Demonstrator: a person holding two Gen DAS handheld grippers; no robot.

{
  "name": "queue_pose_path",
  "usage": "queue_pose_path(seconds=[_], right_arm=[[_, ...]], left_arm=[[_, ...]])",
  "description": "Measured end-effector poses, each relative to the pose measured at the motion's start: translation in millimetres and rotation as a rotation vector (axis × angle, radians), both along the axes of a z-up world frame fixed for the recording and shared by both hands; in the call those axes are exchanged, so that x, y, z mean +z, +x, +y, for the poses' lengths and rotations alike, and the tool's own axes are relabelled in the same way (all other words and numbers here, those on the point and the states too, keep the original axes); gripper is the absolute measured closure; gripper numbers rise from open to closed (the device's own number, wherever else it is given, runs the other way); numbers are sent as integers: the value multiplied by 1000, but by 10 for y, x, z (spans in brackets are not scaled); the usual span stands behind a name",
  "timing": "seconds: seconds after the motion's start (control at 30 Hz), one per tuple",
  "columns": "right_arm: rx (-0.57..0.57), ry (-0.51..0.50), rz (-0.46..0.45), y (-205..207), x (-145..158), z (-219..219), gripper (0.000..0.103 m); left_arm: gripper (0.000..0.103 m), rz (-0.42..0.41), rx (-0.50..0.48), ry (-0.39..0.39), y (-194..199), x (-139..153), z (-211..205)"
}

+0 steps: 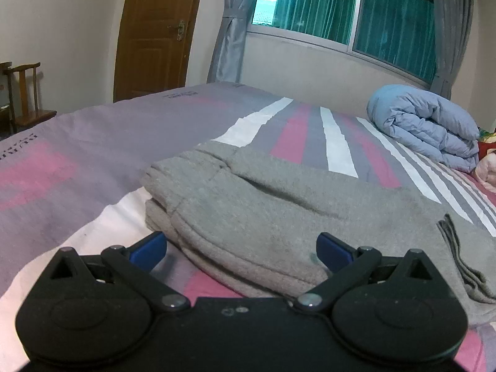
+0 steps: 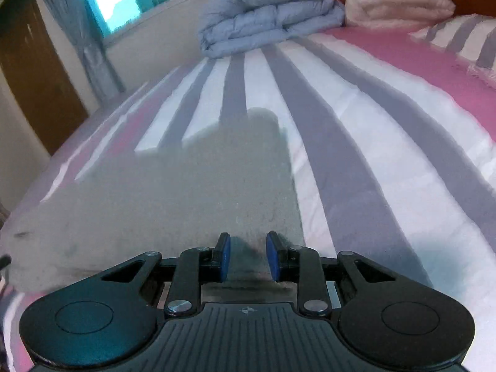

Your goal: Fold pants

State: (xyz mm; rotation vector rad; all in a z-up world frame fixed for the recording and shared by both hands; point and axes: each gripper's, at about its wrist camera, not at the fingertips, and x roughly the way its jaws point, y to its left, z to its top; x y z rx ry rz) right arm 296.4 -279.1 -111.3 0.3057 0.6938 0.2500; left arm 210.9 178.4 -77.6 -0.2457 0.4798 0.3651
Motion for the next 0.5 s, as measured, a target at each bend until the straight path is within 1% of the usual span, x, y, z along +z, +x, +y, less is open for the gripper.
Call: queue_pose_path(seconds=[0.03, 0.1, 0.17, 0.23, 0.27, 0.3, 0.33, 0.37, 0.4, 0.43, 0.47, 0.5], right_arm=[[-5, 1, -28, 37, 57, -12, 76], [-32, 47, -109, 99, 179, -42, 76], [-63, 57, -143, 184, 289, -35, 76], [-71, 42, -133, 437, 337, 32, 76], [-70, 11, -105, 555, 315, 87, 76], [-61, -17, -44, 748, 242, 127, 76], [-55, -18, 30, 912, 100, 131, 76], [-66, -7, 27, 955, 67, 116, 76], [-70, -7, 20, 958, 115, 129, 76], [-79, 9, -8, 952, 162, 124, 76], [-84, 41, -56, 909, 213, 113, 76], [-89, 46, -81, 888, 247, 124, 76]], left_arm=[[6, 2, 0, 2, 10, -1, 7], [6, 4, 1, 1, 32, -8, 21], [6, 11, 11, -3, 55, -21, 36], [6, 23, 10, -12, 95, -40, 40], [6, 33, 9, -20, 122, -58, 51], [6, 44, 11, -31, 142, -77, 71], [6, 54, 14, -42, 160, -99, 89], [6, 58, 14, -55, 171, -119, 108], [6, 55, 13, -63, 178, -127, 124], [6, 53, 13, -69, 179, -134, 135], [6, 51, 13, -72, 180, -142, 144], [6, 51, 15, -73, 180, -146, 145]])
